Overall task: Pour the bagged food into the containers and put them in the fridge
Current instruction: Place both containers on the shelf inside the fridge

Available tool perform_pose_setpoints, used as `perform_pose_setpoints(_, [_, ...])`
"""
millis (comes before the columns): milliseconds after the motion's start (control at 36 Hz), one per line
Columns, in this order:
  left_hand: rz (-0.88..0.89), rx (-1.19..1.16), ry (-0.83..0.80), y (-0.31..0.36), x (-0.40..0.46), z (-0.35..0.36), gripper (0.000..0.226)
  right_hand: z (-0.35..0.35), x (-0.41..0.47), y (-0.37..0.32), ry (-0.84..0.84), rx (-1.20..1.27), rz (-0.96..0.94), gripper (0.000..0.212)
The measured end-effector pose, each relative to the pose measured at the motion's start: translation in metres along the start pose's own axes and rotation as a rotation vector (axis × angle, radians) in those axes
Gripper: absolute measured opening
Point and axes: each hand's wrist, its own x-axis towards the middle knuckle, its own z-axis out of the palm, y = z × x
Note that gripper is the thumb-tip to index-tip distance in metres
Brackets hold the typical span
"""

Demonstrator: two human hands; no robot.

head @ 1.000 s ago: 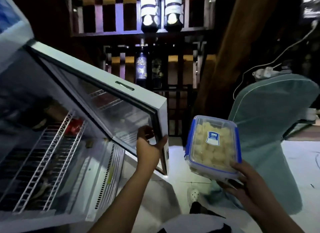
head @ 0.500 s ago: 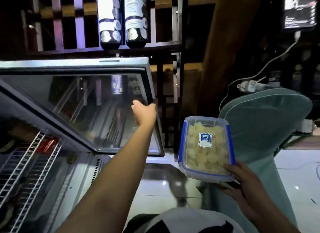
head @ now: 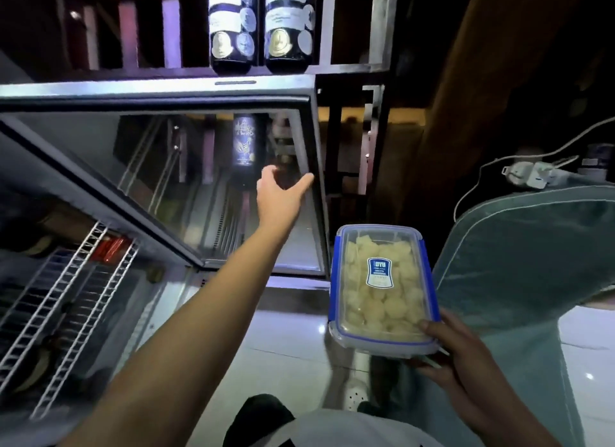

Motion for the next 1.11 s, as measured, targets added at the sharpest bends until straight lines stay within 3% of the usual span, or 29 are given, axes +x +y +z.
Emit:
perform_pose_setpoints(83, [-0.028,-0.041,-0.085,-0.024,-0.034,-0.045,0.049,0.024,0.014,0.003,-0.070,-0.042,0.061,0.047])
perform_pose_setpoints(167, [-0.216,-0.100,-0.234,-0.053,-0.083,-0.098,0.050,0.055,0.028,0.012,-0.160,-0.115,0.112,0.049])
perform_pose_setpoints(278, [-0.375,-0.249,-0.306,-0.086,-0.141,-0.169,0.049,0.109,0.041,0.035,-0.271,-0.240,0.170,0.057])
perform_pose_setpoints(333, [-0.427,-0.370,-0.247,-0.100,-0.162,-0.200,0.048,0.142,0.044,0.050,-0.343,-0.305,0.190,0.059])
perform_pose_setpoints(417, [-0.450,-0.472,-0.117,-0.122,-0.181,-0.243,0.063,0.199,0.043,0.070,-0.442,-0.386,0.221,0.064])
perform_pose_setpoints(556, [-0.496,-0.606,0.091,-0.151,-0.184,-0.309,0.078,0.290,0.037,0.102,-0.585,-0.513,0.219,0.053])
perform_pose_setpoints(694, [-0.477,-0.671,0.253,-0.182,-0.170,-0.363,0.056,0.369,0.038,0.142,-0.658,-0.557,0.217,0.038])
perform_pose_setpoints(833, [-0.465,-0.745,0.391,-0.216,-0.156,-0.405,0.053,0.430,0.051,0.186,-0.694,-0.539,0.173,0.054])
perform_pose_setpoints(1000, [-0.477,-0.830,0.535,-0.236,-0.132,-0.431,0.067,0.489,0.057,0.208,-0.765,-0.612,0.064,0.063])
perform_pose_setpoints(1111, [-0.474,-0.867,0.605,-0.247,-0.107,-0.439,0.051,0.521,0.072,0.209,-0.827,-0.707,0.022,0.061])
